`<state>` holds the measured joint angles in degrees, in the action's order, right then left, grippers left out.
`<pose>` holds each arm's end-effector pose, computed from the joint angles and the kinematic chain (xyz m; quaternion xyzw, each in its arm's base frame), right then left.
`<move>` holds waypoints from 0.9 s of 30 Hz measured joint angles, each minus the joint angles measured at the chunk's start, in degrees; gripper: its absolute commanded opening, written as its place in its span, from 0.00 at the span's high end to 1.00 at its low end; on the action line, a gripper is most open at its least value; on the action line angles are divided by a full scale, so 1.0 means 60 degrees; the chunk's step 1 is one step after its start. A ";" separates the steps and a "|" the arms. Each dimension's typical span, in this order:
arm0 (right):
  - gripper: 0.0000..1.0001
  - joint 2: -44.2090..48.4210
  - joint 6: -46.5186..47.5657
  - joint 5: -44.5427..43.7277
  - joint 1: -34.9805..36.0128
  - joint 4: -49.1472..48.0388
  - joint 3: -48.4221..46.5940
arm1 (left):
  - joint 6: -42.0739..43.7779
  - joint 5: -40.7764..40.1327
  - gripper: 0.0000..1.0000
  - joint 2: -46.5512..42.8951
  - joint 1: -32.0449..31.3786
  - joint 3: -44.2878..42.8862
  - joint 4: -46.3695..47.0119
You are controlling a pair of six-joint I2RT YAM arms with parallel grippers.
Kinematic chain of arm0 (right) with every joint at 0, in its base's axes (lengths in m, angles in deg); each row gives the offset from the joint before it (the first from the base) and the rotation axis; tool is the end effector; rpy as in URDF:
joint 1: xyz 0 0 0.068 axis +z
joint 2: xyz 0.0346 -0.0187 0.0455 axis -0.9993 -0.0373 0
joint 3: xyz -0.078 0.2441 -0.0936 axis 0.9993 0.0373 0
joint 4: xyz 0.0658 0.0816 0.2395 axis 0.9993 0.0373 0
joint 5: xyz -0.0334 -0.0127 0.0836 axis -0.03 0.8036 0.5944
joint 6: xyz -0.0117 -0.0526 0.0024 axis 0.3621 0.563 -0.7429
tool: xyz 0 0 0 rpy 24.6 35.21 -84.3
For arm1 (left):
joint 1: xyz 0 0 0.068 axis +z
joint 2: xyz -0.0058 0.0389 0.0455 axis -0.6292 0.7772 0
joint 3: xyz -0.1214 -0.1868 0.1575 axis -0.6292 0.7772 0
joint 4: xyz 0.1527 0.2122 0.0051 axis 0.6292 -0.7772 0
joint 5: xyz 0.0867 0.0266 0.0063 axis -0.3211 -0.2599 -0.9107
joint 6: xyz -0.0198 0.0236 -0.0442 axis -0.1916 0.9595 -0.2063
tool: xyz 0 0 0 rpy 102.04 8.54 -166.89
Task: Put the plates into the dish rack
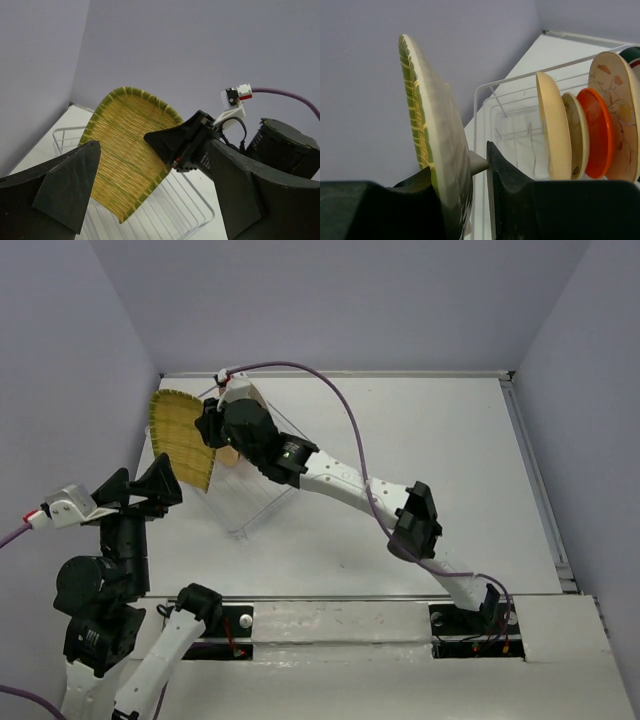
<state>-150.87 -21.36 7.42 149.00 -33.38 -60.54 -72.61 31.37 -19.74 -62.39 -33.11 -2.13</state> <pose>0.2680 0.4669 0.3867 -0.1412 0.7133 0.3919 0.5635 0.0158 0.0118 0.4409 -0.1622 0.5284 -0.1315 0.8229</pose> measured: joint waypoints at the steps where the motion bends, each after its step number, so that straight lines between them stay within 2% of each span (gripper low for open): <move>1: 0.93 -0.0412 0.0310 -0.0503 0.0098 -0.0011 -0.0514 | 0.0000 -0.0011 0.01 -0.0091 0.0000 0.0171 0.0004; 7: 0.93 -0.1832 0.2084 -0.2754 0.0503 -0.0867 -0.1246 | -0.0011 -0.0025 0.01 -0.0328 -0.0062 0.0783 0.0244; 15: 0.93 -0.3217 0.3974 -0.4503 0.0568 -0.2918 -0.2044 | -0.0317 -0.0040 0.01 -0.0874 -0.0157 0.1530 0.1053; 23: 0.93 -0.3920 0.5002 -0.5111 0.0576 -0.4761 -0.2484 | -0.0601 0.0011 0.01 -0.0980 -0.0157 0.2528 0.1617; 27: 0.93 -0.4211 0.5118 -0.5180 0.0576 -0.5195 -0.2670 | -0.0688 0.0084 0.01 -0.0984 -0.0135 0.2630 0.1938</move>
<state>-176.14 9.35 -23.66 152.46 -64.55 -76.56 -76.74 31.88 -25.64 -63.20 -17.33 9.50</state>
